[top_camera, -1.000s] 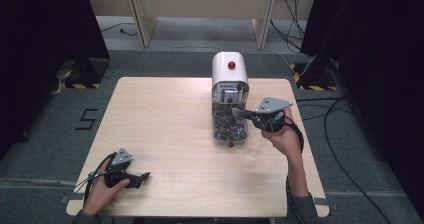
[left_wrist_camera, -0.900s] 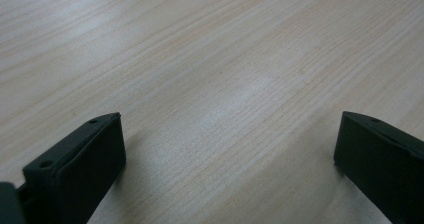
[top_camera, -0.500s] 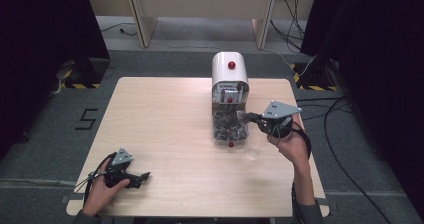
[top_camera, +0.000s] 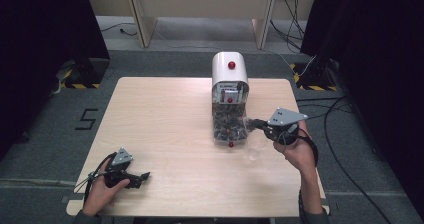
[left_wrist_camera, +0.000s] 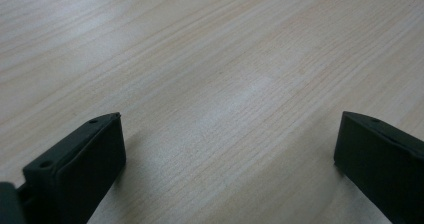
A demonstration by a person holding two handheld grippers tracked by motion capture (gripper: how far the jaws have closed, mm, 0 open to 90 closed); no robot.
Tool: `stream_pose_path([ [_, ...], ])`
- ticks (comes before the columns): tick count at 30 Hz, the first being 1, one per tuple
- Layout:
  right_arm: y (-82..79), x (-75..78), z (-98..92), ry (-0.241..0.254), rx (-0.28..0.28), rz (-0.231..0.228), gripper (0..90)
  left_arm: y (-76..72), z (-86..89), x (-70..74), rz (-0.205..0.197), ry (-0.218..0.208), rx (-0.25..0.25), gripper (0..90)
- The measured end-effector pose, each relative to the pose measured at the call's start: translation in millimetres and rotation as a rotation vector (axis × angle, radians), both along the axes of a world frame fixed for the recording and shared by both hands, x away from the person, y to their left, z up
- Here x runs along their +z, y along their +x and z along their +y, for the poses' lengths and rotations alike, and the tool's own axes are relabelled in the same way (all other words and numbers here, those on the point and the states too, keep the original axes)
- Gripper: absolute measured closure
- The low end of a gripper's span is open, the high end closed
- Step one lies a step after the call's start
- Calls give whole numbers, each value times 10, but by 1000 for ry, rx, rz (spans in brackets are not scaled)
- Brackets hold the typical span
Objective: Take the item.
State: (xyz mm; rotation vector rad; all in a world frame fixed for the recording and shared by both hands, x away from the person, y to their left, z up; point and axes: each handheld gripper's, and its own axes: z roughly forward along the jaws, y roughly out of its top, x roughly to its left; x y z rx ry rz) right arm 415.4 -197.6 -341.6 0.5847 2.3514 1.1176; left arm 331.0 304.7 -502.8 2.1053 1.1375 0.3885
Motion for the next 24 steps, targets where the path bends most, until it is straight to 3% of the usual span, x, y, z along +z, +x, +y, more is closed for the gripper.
stream_pose_path([
  [8, -147, -36, -78, -26, 3, 15, 900, 0, 0, 0, 0, 0, 0, 0],
  [24, -184, -177, -115, -49, 9, 56, 900, 0, 0, 0, 0, 0, 0, 0],
])
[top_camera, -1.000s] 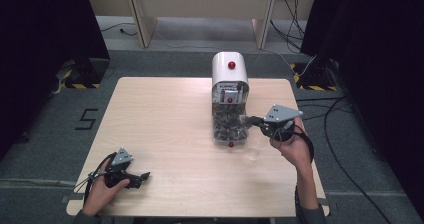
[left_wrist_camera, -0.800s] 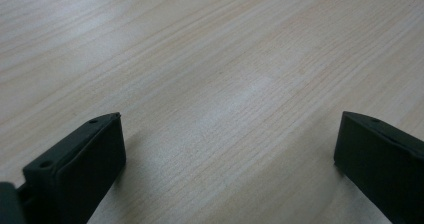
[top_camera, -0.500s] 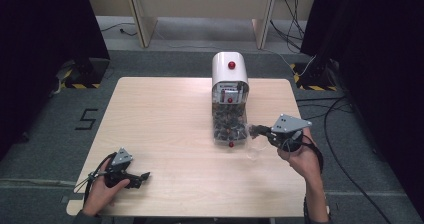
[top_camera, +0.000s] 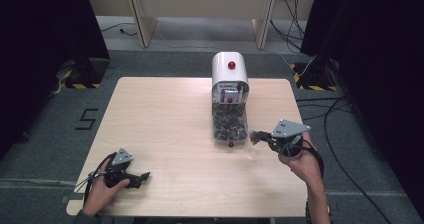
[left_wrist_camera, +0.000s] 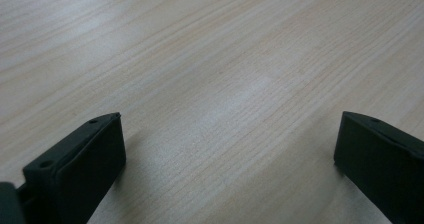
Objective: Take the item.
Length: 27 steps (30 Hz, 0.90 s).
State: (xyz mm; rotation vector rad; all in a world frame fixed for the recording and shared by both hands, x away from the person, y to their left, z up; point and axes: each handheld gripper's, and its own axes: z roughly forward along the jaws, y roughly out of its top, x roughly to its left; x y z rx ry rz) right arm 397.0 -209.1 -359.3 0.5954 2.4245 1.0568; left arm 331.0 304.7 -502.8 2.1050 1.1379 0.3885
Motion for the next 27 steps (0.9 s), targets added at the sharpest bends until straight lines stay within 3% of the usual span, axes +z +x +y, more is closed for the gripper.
stream_pose_path([
  [9, 35, -81, -4, -15, -2, 35, 900, 0, 0, 0, 0, 0, 0, 0],
  [17, 87, -208, 7, -40, -4, 96, 900, 0, 0, 0, 0, 0, 0, 0],
  [27, 129, -282, -3, -61, -4, 123, 900, 0, 1, 0, 0, 0, 0, 0],
])
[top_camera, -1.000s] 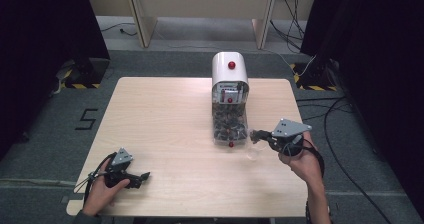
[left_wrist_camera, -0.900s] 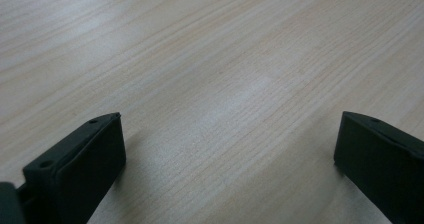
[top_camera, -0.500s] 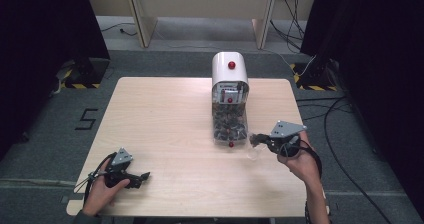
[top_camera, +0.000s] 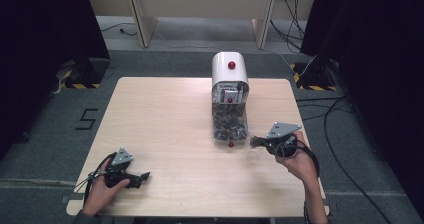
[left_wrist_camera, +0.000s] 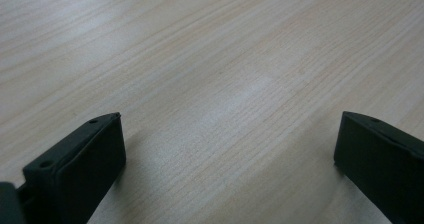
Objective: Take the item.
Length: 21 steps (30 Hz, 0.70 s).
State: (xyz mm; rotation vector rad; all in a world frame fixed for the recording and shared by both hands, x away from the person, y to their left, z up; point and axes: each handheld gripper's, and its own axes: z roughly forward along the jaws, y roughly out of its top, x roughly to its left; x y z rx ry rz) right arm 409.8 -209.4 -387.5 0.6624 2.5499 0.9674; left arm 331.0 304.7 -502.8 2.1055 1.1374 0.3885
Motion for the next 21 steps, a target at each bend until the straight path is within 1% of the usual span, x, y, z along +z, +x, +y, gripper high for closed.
stream_pose_path([
  [1, 3, -9, -4, -2, -5, 9, 900, 0, 0, 0, 0, 0, 0, 0],
  [7, 29, -56, -18, -8, -8, 29, 900, 0, 0, 0, 0, 0, 0, 0],
  [12, 32, -67, -24, -3, -9, 41, 872, 0, 0, 0, 0, 0, 0, 0],
  [14, 34, -69, -24, -2, -13, 43, 845, 0, 0, 0, 0, 0, 0, 0],
  [21, 31, -52, -22, 9, -15, 33, 821, 0, 0, 0, 0, 0, 0, 0],
])
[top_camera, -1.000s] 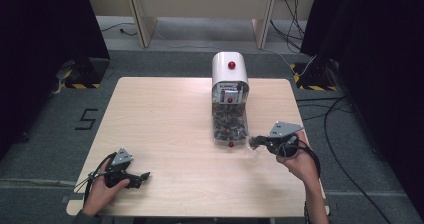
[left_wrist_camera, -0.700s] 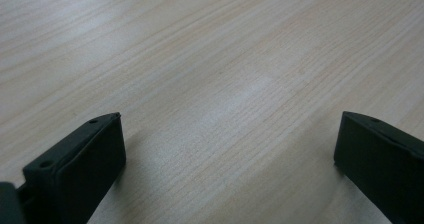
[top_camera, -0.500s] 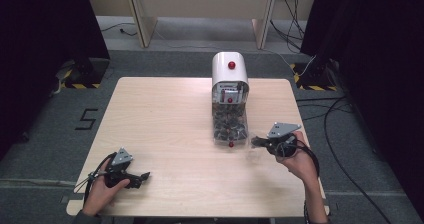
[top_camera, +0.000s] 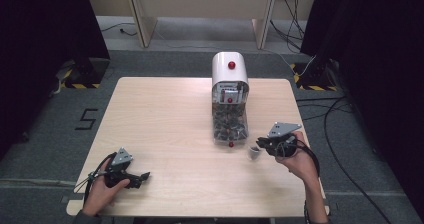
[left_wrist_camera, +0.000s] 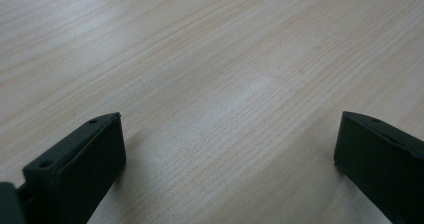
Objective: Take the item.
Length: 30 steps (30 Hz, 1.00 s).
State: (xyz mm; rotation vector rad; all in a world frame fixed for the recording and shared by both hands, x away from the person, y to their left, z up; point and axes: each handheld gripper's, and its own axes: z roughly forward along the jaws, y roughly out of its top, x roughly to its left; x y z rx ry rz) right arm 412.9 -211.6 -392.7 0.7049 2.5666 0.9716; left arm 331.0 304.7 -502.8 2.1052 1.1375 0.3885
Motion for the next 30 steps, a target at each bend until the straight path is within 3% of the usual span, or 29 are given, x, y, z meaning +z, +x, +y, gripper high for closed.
stream_pose_path([
  [9, -37, 84, -5, 41, -10, -31, 760, 0, 0, 0, 0, 0, 0, 0],
  [14, -44, 122, -32, 71, -33, -51, 668, 0, 0, 0, 0, 0, 0, 0],
  [21, -16, 121, -86, 104, -96, -61, 463, 0, 0, 0, 0, 0, 0, 0],
  [30, -1, 122, -115, 119, -143, -66, 374, 0, 0, 0, 0, 0, 0, 0],
])
